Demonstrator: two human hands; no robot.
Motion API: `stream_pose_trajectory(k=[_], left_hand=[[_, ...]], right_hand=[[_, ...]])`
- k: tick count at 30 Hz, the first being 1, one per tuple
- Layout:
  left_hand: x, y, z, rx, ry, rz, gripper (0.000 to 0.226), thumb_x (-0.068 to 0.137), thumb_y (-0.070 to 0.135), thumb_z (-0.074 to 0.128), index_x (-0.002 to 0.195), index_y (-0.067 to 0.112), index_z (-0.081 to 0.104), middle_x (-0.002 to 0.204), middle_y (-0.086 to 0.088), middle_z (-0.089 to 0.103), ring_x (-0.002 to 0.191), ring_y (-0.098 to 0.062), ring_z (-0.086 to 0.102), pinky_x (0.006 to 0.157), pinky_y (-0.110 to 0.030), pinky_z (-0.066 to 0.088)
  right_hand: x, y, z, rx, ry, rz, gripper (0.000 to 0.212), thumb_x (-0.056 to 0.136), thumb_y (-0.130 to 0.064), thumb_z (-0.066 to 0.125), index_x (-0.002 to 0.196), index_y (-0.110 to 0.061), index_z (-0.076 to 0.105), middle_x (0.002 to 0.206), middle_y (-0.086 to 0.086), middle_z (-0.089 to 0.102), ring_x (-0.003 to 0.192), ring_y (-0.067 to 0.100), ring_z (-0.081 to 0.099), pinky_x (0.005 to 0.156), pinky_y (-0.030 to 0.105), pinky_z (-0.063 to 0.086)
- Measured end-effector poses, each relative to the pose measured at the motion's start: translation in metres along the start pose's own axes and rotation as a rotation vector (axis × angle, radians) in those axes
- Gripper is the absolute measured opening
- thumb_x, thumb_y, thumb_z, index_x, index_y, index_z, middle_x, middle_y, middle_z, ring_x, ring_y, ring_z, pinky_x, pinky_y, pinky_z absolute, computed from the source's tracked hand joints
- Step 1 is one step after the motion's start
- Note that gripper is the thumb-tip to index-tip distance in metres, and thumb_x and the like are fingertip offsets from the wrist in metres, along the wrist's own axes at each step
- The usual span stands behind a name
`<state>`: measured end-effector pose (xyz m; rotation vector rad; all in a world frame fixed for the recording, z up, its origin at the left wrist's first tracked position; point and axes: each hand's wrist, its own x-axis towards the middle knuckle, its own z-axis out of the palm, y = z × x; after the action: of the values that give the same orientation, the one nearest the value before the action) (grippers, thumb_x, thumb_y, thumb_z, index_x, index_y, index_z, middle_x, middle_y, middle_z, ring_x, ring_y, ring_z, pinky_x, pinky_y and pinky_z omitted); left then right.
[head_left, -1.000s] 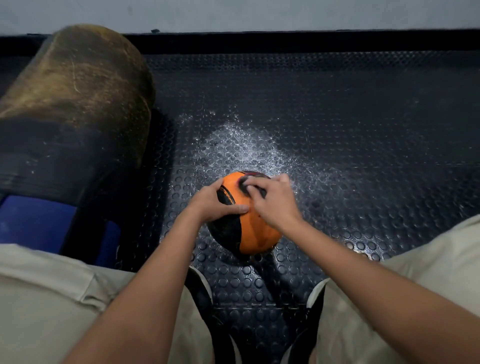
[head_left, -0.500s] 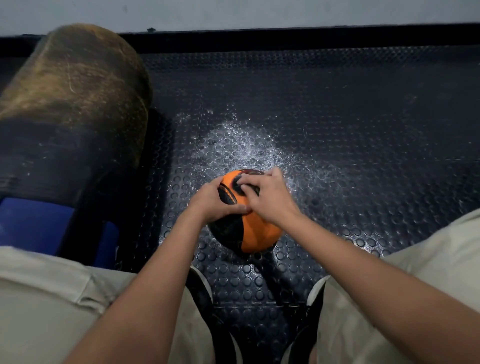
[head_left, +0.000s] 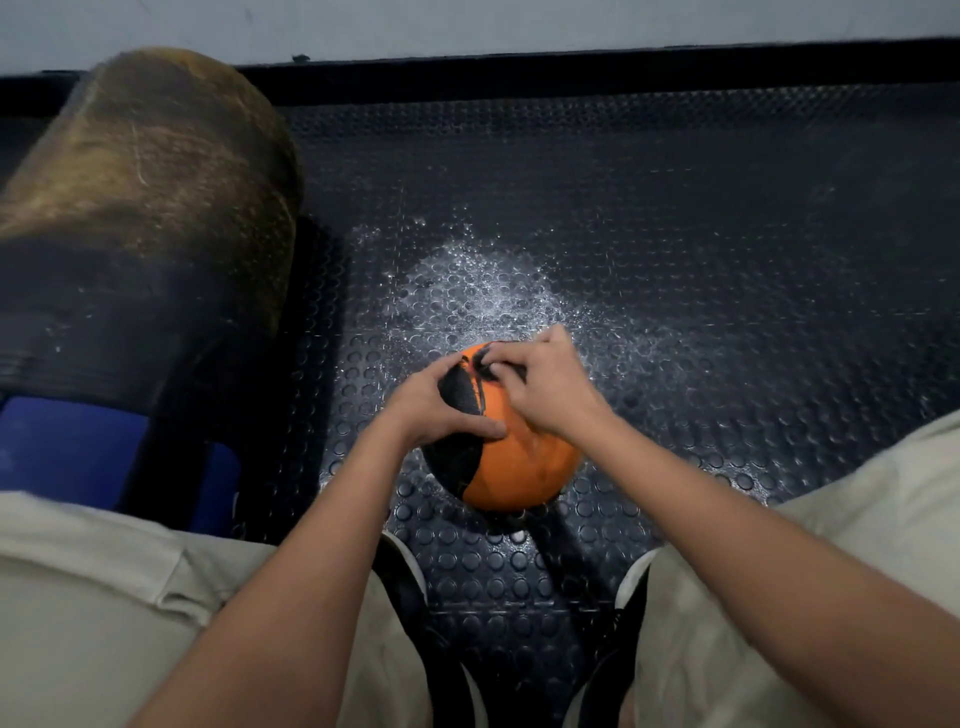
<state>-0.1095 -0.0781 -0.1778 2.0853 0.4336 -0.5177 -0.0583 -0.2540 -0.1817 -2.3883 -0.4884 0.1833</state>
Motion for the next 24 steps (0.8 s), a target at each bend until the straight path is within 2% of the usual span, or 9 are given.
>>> stream_pose_trajectory(k=[2,5,9,11,14,17,20,22,24], left_hand=[[-0.002,0.005,0.002,0.046,-0.005,0.004,0.131,0.043,0.051,0.099,0.155,0.037,0.033,0.151,0.004,0.045,0.135,-0.019,0.046,0.114,-0.039,0.04],[-0.001,0.007,0.006,0.139,0.002,0.033,0.132,0.046,0.057,0.096,0.157,0.038,0.028,0.157,0.0,0.038,0.14,-0.024,0.041,0.115,-0.041,0.038],[0.001,-0.001,0.0,0.119,-0.006,0.004,0.134,0.04,0.055,0.098,0.155,0.031,0.032,0.149,0.003,0.048,0.131,-0.019,0.049,0.111,-0.038,0.043],[-0.001,-0.005,-0.003,0.12,-0.006,-0.01,0.136,0.04,0.054,0.098,0.156,0.029,0.032,0.148,0.003,0.049,0.131,-0.018,0.05,0.11,-0.035,0.044],[-0.004,-0.003,-0.001,0.121,0.01,-0.01,0.138,0.039,0.058,0.097,0.157,0.032,0.029,0.153,0.002,0.044,0.136,-0.02,0.046,0.113,-0.04,0.041],[-0.004,0.003,0.003,0.199,0.023,0.004,0.141,0.037,0.068,0.092,0.157,0.034,0.027,0.156,-0.001,0.04,0.139,-0.024,0.043,0.114,-0.044,0.039],[-0.003,0.003,0.003,0.266,0.037,0.047,0.141,0.031,0.077,0.085,0.154,0.033,0.033,0.147,-0.002,0.05,0.133,-0.022,0.05,0.11,-0.038,0.043],[-0.004,0.0,0.002,0.292,0.045,0.087,0.133,0.031,0.081,0.08,0.15,0.042,0.036,0.139,-0.002,0.056,0.127,-0.022,0.055,0.103,-0.033,0.047],[-0.006,-0.003,0.001,0.302,0.051,0.088,0.13,0.035,0.085,0.079,0.15,0.052,0.029,0.142,-0.003,0.052,0.129,-0.023,0.053,0.104,-0.034,0.045]], right_hand=[[0.008,0.011,-0.006,0.051,0.065,0.148,0.022,0.097,-0.033,0.061,0.114,-0.037,0.074,0.109,-0.003,0.066,0.102,0.015,0.056,0.099,0.033,0.047],[0.012,0.016,-0.01,0.081,0.152,0.266,0.02,0.096,-0.03,0.061,0.108,-0.034,0.077,0.107,-0.01,0.074,0.114,0.021,0.057,0.106,0.037,0.046],[-0.006,-0.008,-0.005,0.01,-0.001,0.073,0.022,0.098,-0.028,0.061,0.116,-0.034,0.074,0.101,-0.006,0.053,0.098,0.01,0.042,0.098,0.027,0.043],[-0.006,-0.009,-0.003,-0.017,-0.034,0.009,0.022,0.097,-0.031,0.063,0.116,-0.037,0.073,0.106,-0.002,0.048,0.093,0.011,0.046,0.092,0.025,0.045],[0.009,0.009,-0.007,0.025,0.047,0.151,0.02,0.097,-0.032,0.061,0.11,-0.038,0.076,0.109,-0.007,0.069,0.106,0.018,0.057,0.103,0.032,0.045],[0.01,0.016,-0.013,0.082,0.123,0.28,0.02,0.097,-0.029,0.06,0.107,-0.036,0.077,0.105,-0.01,0.074,0.121,0.024,0.052,0.103,0.038,0.047],[-0.003,-0.001,-0.001,0.036,0.074,0.148,0.022,0.097,-0.029,0.061,0.113,-0.034,0.076,0.106,-0.001,0.064,0.106,0.012,0.038,0.102,0.027,0.041],[-0.012,-0.014,0.006,0.005,0.001,-0.017,0.023,0.094,-0.028,0.064,0.113,-0.034,0.076,0.099,0.002,0.055,0.095,0.007,0.029,0.095,0.021,0.039],[-0.01,-0.008,0.005,-0.017,-0.007,-0.058,0.023,0.095,-0.029,0.065,0.114,-0.034,0.075,0.103,0.002,0.057,0.093,0.005,0.029,0.092,0.019,0.039]])
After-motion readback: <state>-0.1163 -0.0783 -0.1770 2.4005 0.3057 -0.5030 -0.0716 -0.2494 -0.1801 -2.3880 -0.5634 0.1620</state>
